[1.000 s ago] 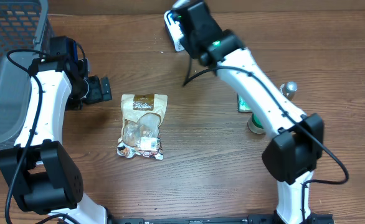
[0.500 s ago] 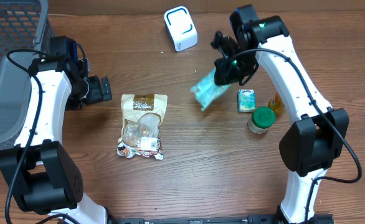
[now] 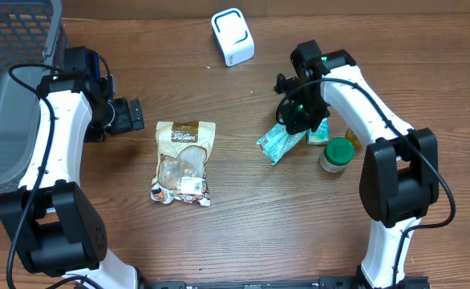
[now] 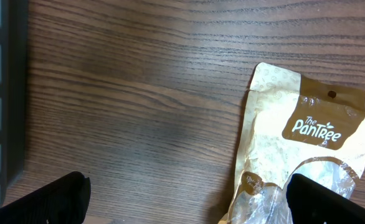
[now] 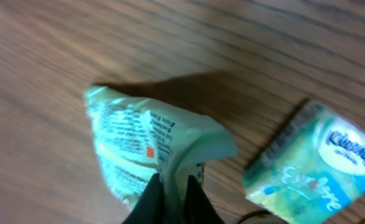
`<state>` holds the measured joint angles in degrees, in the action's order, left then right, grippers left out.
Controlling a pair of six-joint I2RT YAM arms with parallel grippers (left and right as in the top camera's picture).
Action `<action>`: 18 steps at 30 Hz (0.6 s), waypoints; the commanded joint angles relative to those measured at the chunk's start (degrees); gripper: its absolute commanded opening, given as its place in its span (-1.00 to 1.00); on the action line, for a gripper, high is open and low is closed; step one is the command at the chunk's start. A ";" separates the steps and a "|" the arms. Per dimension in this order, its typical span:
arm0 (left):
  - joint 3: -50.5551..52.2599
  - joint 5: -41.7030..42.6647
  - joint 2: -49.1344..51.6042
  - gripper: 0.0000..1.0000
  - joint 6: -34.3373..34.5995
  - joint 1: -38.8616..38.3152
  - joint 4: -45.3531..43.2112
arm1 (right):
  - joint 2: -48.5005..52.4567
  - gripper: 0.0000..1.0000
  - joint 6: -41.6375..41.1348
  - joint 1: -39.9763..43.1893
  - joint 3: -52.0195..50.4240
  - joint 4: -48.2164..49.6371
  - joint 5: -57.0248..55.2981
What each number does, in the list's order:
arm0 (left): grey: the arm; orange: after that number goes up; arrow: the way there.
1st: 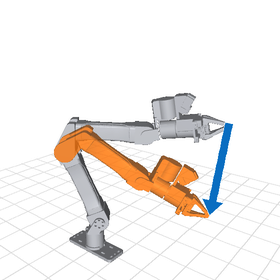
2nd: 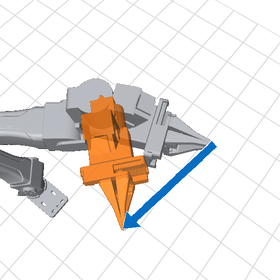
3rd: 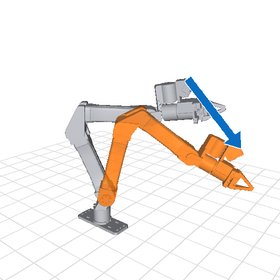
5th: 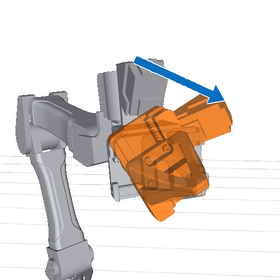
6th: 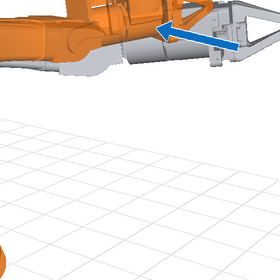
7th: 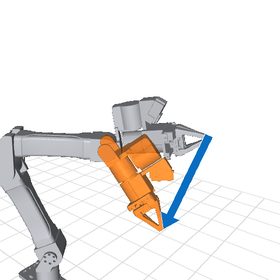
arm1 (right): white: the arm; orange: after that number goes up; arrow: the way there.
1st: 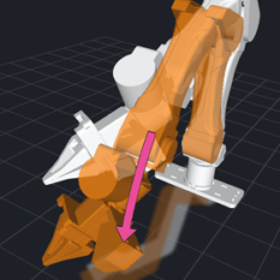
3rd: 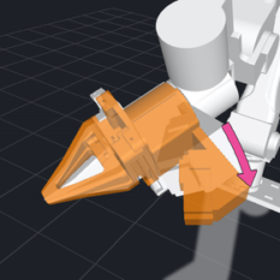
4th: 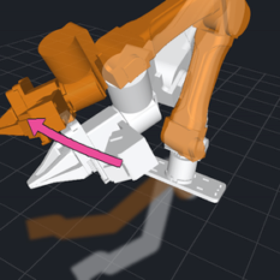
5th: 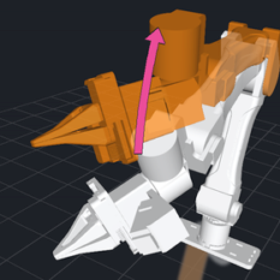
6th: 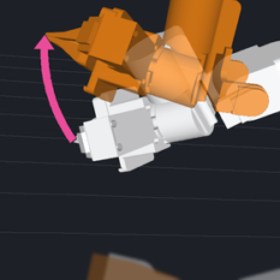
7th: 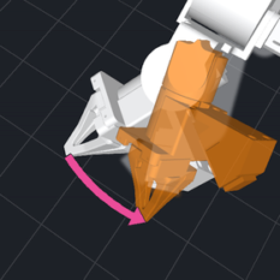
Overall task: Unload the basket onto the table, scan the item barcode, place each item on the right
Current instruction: 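Bring the teal wrapper back and lower it near the Kleenex pack, then release the teal wrapper and raise the right gripper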
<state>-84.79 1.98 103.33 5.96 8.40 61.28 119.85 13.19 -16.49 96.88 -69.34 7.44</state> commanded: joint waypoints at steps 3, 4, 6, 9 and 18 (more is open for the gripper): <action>-1.18 0.44 0.81 0.99 -0.44 0.20 -0.04 | -0.13 -0.24 -7.17 0.07 -0.83 3.67 -4.98; -1.18 0.44 0.81 1.00 -0.42 0.20 -0.04 | -0.13 -0.02 -9.70 0.07 -0.83 4.83 -5.03; -1.18 0.44 0.81 1.00 -0.42 0.20 -0.04 | -0.13 0.39 -15.65 0.04 -0.83 7.04 -5.03; -1.18 0.44 0.81 0.99 -0.42 0.20 -0.04 | -0.13 0.50 -30.01 -0.20 -0.83 9.90 -4.61; -1.18 0.44 0.81 1.00 -0.42 0.20 -0.04 | -0.13 -0.65 -39.04 -5.73 -0.85 14.75 -1.38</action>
<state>-84.79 1.96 103.33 5.96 8.40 61.28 119.85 -20.18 -19.97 96.31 -55.37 5.52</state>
